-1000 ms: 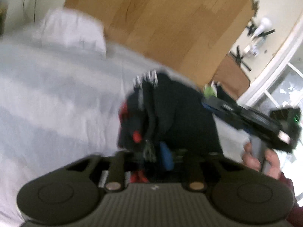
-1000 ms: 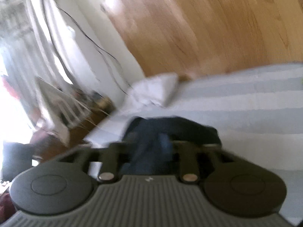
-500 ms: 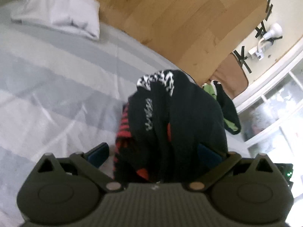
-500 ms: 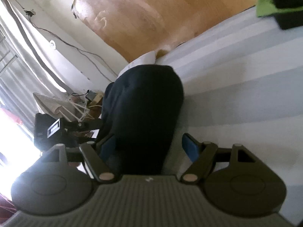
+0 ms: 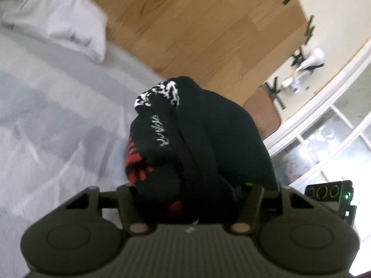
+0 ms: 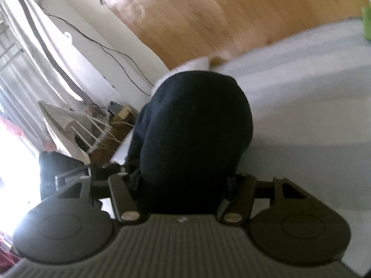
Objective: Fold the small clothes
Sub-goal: 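Lift the folded sweater bundle with both grippers and carry it toward the pillow, then set the bundle down on the white cloth and open both grippers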
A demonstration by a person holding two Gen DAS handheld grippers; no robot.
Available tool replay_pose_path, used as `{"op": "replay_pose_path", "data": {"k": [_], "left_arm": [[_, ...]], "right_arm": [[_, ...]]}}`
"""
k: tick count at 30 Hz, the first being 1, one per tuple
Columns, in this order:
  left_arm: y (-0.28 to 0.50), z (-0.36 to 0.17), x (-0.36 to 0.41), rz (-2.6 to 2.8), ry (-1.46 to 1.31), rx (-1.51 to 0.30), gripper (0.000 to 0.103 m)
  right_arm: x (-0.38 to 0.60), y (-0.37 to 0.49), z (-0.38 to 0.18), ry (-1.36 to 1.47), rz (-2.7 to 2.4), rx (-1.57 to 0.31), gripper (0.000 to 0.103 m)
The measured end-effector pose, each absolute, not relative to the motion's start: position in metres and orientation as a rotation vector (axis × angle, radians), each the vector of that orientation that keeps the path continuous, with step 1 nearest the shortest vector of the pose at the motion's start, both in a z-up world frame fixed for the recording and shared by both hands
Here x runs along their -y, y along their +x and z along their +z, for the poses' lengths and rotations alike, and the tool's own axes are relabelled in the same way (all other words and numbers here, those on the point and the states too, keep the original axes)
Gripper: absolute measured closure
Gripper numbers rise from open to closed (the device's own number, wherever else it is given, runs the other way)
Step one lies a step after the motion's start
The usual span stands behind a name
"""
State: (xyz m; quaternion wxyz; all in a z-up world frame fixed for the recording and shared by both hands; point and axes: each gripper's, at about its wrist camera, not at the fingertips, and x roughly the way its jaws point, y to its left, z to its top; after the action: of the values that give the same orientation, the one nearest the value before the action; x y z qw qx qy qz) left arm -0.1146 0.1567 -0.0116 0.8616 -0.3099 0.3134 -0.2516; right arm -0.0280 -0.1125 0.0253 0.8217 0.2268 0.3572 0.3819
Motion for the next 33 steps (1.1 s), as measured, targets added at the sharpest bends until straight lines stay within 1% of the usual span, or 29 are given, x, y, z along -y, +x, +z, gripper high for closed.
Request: {"op": "replay_pose_path", "data": {"k": [4,8,13,17,22,26,28,30,31,32,33], "left_arm": [[-0.118,0.022,-0.171,-0.522,-0.616,-0.518,0.048],[-0.109,0.050,-0.195,-0.491,-0.592,-0.437,0.048],[-0.093,0.067,-0.215,-0.429,-0.590,-0.394,0.048],[-0.079,0.069,-0.224,-0.381,-0.584,-0.396,0.049],[-0.038,0.099,-0.256,-0.284,-0.545,-0.367,0.049],[0.007,0.124,-0.283,-0.197,-0.487,-0.320,0.047],[0.036,0.120,-0.294,-0.134,-0.474,-0.325,0.048],[0.070,0.095,-0.304,-0.044,-0.465,-0.366,0.047],[0.087,0.077,-0.310,-0.002,-0.475,-0.412,0.047],[0.105,0.056,-0.315,0.046,-0.489,-0.481,0.049],[0.125,0.027,-0.321,0.110,-0.506,-0.586,0.051]], "right_arm": [[0.097,-0.022,0.056,0.457,0.881,-0.637,0.040],[0.073,0.002,0.079,0.428,0.952,-0.582,0.040],[0.046,0.032,0.091,0.412,0.996,-0.556,0.040],[0.032,0.050,0.091,0.410,1.019,-0.567,0.040],[-0.002,0.093,0.106,0.388,1.088,-0.532,0.040],[-0.038,0.147,0.114,0.427,1.115,-0.480,0.039],[-0.054,0.175,0.102,0.461,1.108,-0.498,0.039],[-0.077,0.206,0.075,0.463,1.069,-0.552,0.038],[-0.088,0.219,0.057,0.457,1.032,-0.610,0.038],[-0.103,0.234,0.033,0.439,0.977,-0.707,0.038],[-0.113,0.244,0.010,0.406,0.916,-0.796,0.038]]}}
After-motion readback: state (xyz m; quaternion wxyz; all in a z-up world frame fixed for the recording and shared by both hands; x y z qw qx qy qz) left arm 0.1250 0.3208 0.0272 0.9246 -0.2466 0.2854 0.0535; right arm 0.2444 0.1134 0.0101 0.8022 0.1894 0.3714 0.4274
